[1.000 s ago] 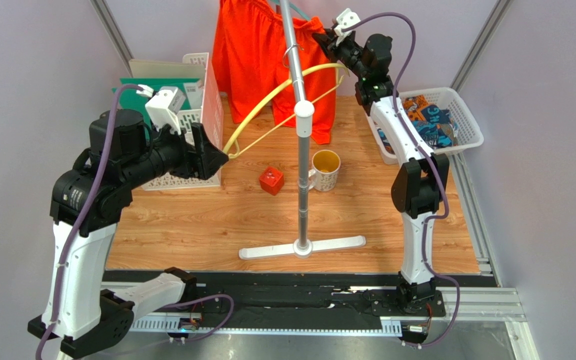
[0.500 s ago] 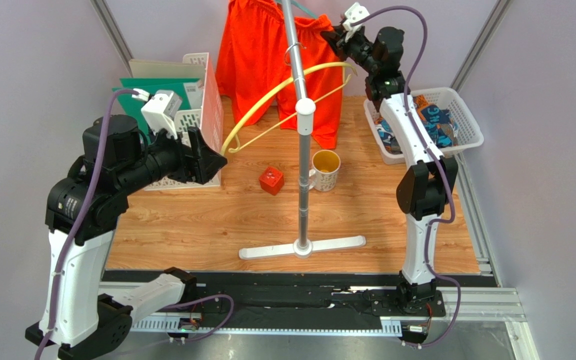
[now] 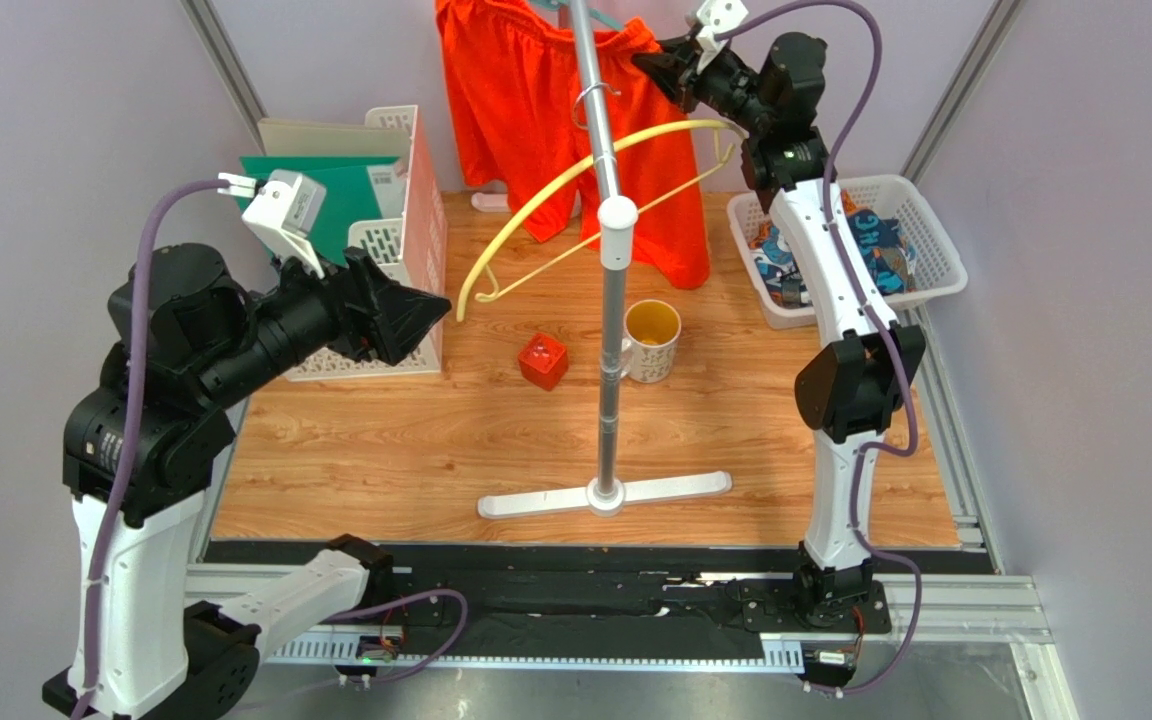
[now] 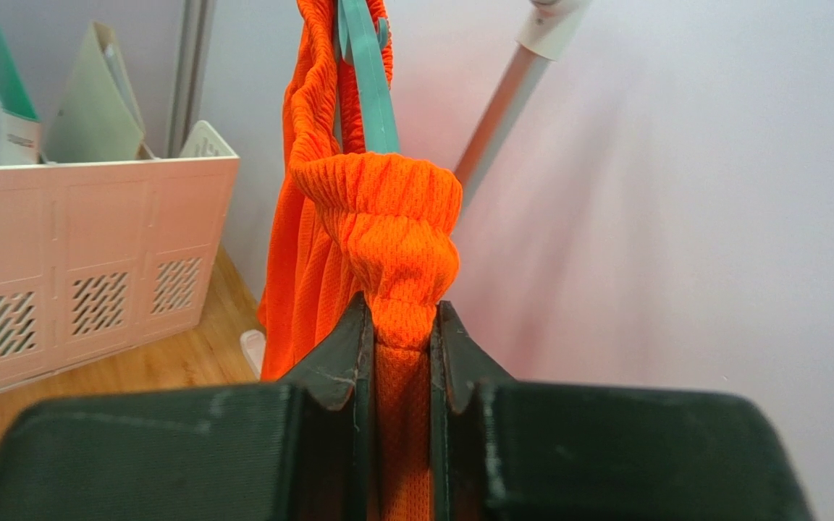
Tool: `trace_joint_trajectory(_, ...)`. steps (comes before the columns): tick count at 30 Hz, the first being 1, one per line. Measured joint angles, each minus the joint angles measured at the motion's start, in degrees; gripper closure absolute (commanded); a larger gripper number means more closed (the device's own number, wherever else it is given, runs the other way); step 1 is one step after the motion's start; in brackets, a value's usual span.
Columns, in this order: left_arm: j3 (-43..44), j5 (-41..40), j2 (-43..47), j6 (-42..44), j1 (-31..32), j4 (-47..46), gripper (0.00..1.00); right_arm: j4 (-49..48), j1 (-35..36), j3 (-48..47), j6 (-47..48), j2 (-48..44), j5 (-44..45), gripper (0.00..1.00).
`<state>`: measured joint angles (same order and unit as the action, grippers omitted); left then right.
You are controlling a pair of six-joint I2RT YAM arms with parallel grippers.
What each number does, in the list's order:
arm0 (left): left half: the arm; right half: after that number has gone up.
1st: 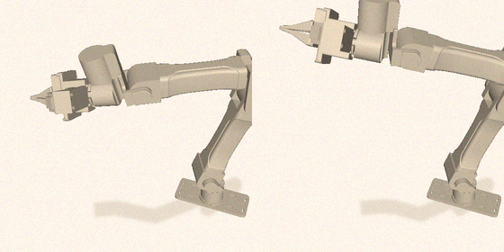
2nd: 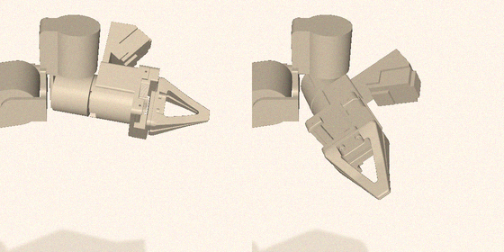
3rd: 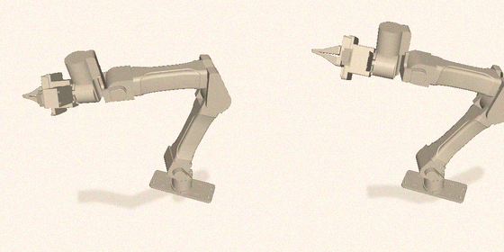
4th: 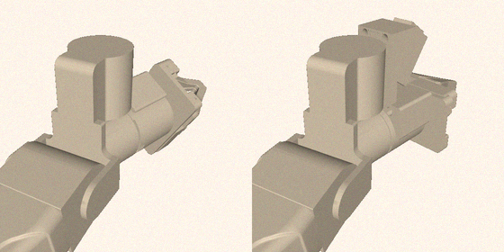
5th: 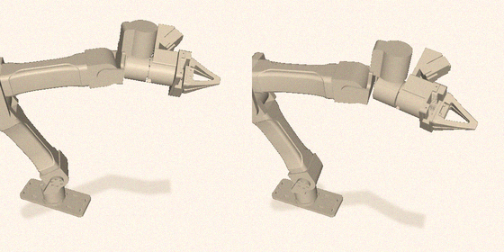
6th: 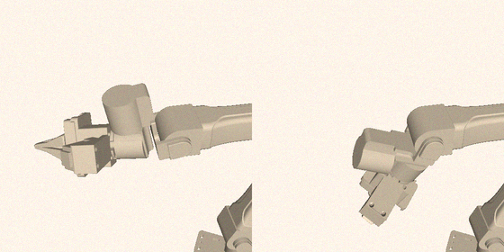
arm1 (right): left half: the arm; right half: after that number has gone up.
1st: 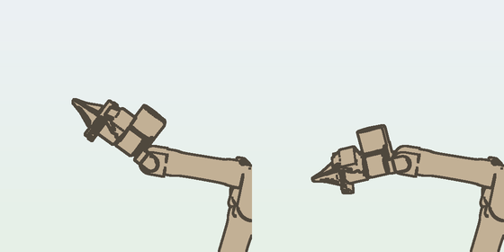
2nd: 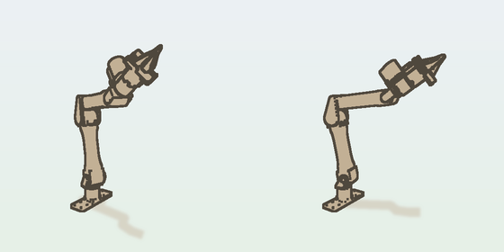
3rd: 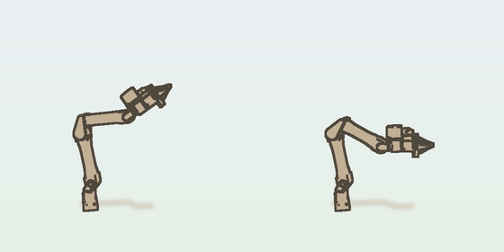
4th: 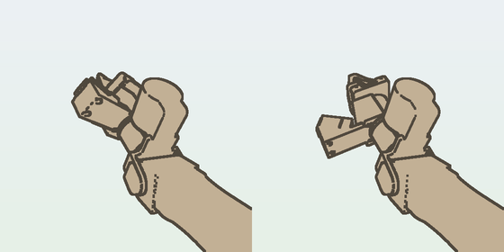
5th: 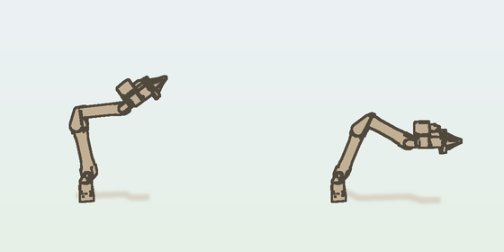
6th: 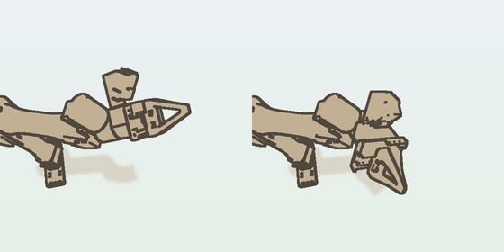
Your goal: Remove the shorts from the hanger
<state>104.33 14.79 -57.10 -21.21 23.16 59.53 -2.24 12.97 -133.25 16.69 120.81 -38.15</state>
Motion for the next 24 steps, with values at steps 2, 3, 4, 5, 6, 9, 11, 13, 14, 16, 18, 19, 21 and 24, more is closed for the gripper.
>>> trace_joint_trajectory(2, 0.61, 0.31, 0.04, -0.66, 0.0, -0.79, 0.2, 0.5, 0.44, 0.0, 0.02, -0.04, -0.92, 1.0)
trace_joint_trajectory(3, 1.11, 0.39, -0.11, -0.98, 0.0, -1.16, 0.2, 0.83, 0.66, 0.0, 0.02, -0.11, -1.38, 1.0)
trace_joint_trajectory(4, 1.49, 0.5, -0.26, -1.18, 0.0, -1.44, 0.2, 1.18, 0.79, 0.02, 0.04, -0.24, -1.75, 1.0)
trace_joint_trajectory(5, 2.34, 0.72, -0.66, -1.55, 0.0, -1.73, 0.2, 1.53, 0.96, 0.31, 0.04, -0.63, -2.21, 1.0)
trace_joint_trajectory(6, 3.15, 0.81, -1.11, -1.79, 0.0, -1.95, 0.2, 1.97, 1.01, 0.59, 0.0, -1.09, -2.51, 1.0)
trace_joint_trajectory(9, 5.53, 0.42, -2.6, -2.64, 0.0, -2.84, 0.21, 2.49, 0.98, 2.27, -0.07, -3.19, -2.89, 1.0)
trace_joint_trajectory(11, 7.56, -0.28, -4.04, -3.34, 0.0, -4.31, 0.22, 2.91, 0.96, 3.43, 0.0, -4.94, -2.91, 1.0)
trace_joint_trajectory(13, 8.98, -0.5, -5.51, -4.07, -0.04, -5.73, 0.24, 2.93, 0.79, 4.76, 0.11, -6.47, -2.91, 1.0)
trace_joint_trajectory(14, 9.86, -0.57, -6.38, -4.57, -0.11, -6.64, 0.24, 2.8, 0.68, 5.99, 0.13, -7.45, -2.8, 1.0)
trace_joint_trajectory(16, 12.13, -0.26, -9.01, -6.21, -0.85, -8.94, 0.25, 2.91, 0.46, 9.33, 0.15, -9.7, -2.95, 1.0)
trace_joint_trajectory(18, 14.25, 0.48, -11.85, -8.15, -2.12, -11.45, 0.25, 2.91, 0.26, 11.21, 0.07, -10.88, -3.3, 1.0)
trace_joint_trajectory(19, 15.02, 1.11, -13.03, -9.22, -3.08, -12.85, 0.25, 2.93, 0.07, 11.74, -0.15, -11.04, -3.76, 1.0)
trace_joint_trajectory(21, 15.58, 2.32, -15.5, -11.45, -5.25, -16.26, 0.25, 2.91, -0.24, 12.44, -0.59, -11.04, -4.55, 1.0)
trace_joint_trajectory(24, 15.37, 3.43, -18.93, -15.23, -7.85, -21.07, 0.25, 2.93, -0.5, 13.44, -1.27, -11.04, -5.51, 1.0)
